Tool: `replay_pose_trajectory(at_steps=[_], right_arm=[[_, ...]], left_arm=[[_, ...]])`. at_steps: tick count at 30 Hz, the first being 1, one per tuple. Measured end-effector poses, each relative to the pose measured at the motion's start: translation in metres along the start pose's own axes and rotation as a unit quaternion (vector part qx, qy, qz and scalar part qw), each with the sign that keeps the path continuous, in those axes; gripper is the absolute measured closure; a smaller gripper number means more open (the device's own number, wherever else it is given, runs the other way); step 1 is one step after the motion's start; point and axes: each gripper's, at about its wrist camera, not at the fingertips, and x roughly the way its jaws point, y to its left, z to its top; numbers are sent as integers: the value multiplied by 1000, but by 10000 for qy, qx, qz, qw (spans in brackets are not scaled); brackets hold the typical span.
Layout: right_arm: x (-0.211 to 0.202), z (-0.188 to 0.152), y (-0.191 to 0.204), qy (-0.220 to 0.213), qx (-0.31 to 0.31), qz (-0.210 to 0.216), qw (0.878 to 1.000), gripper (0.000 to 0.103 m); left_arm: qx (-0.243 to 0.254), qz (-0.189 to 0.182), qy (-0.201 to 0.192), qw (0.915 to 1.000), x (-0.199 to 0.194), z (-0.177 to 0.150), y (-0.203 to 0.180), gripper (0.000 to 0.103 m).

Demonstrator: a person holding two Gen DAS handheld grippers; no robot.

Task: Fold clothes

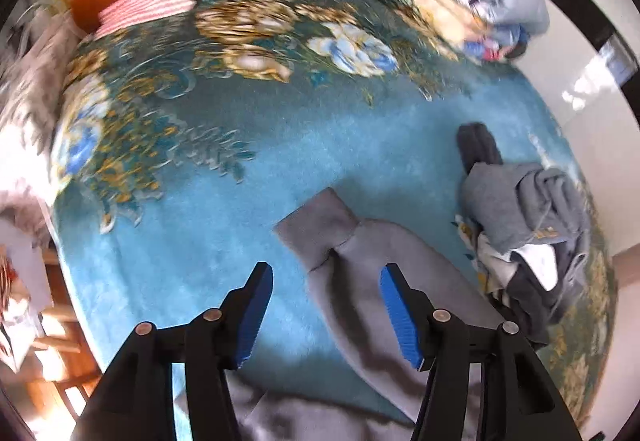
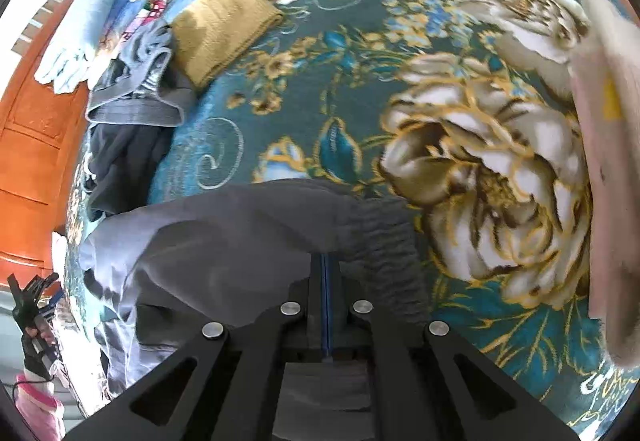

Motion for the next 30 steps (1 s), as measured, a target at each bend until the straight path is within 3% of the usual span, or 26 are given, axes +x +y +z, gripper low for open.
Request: replay_pose_trajectory(at_steps=[4, 8, 13, 15, 17, 20, 23, 26, 30], right_arm=[[-4, -10, 7, 28, -63, 123, 9999, 103], [-11, -26, 9, 91, -112, 170, 9998, 103], [-37, -47, 0, 84, -146, 181, 9997, 102], [-47, -59, -10, 148, -122, 143, 9997, 90], [-55, -72, -21, 194, -63, 49, 9998, 68], [-66, -96, -42, 311, 132, -62, 9994, 54], [-71, -122, -66, 527, 471, -71, 9975, 51], [-61, -148, -85, 872, 969, 275, 9911, 51], [-33, -168, -95, 1083, 1651, 1140, 9737, 50]], left_arm=[[-248, 93, -59, 9996, -19, -34, 31, 42], [-433, 433, 122, 9980, -22, -69, 66, 42], [-572, 521, 510, 9957, -8, -106, 89, 42], [-514, 557, 705, 9946, 0, -118, 90, 42], [-466, 575, 885, 9933, 6, -127, 88, 42], [-578, 446, 1082, 9914, 12, -135, 87, 44], [-724, 307, 1230, 9893, 17, -140, 87, 44], [-969, 235, 1331, 9861, 24, -146, 92, 47], [-1347, 159, 1387, 9810, 29, -152, 101, 58]])
